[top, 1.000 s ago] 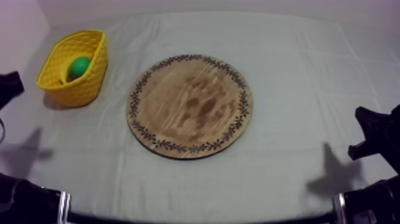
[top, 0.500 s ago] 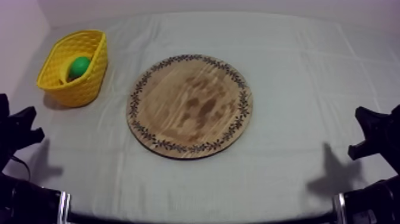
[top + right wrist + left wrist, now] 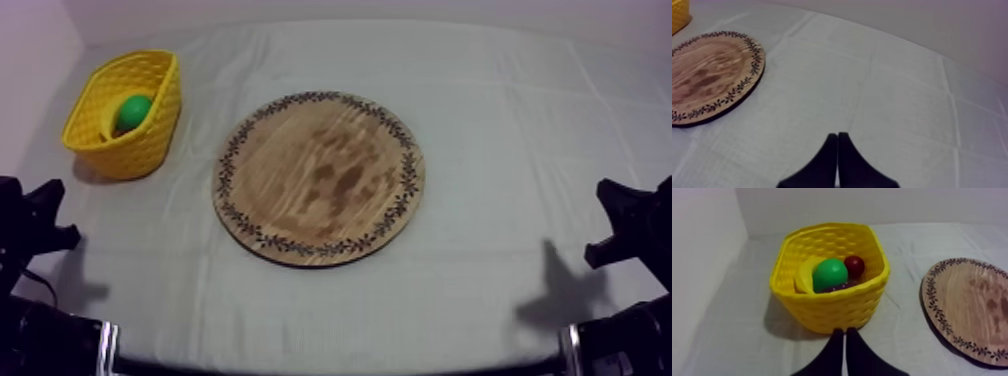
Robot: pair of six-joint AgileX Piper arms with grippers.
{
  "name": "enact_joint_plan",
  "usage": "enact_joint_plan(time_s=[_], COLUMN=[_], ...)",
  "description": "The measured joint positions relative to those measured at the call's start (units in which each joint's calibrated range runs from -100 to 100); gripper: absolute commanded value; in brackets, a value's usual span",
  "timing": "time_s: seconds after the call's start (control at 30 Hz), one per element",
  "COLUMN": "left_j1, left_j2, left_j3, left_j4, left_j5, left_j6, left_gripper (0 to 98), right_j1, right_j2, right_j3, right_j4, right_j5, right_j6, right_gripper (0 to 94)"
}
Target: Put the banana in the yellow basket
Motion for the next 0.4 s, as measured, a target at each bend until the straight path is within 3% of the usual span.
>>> enact_joint_plan(time_s=[0.4], left_j1=[0.7], left_j2=[-0.1], left_j3=[0.5], left_j4=[0.25], left_j5=[-1.5], left_j6=[-1.4], left_gripper=[0.0], right_j1=[0.0], right_j2=[0.0], right_j3=[0.0], right_j4=[0.0], right_j5=[0.0], right_j6=[0.0], right_gripper=[0.3])
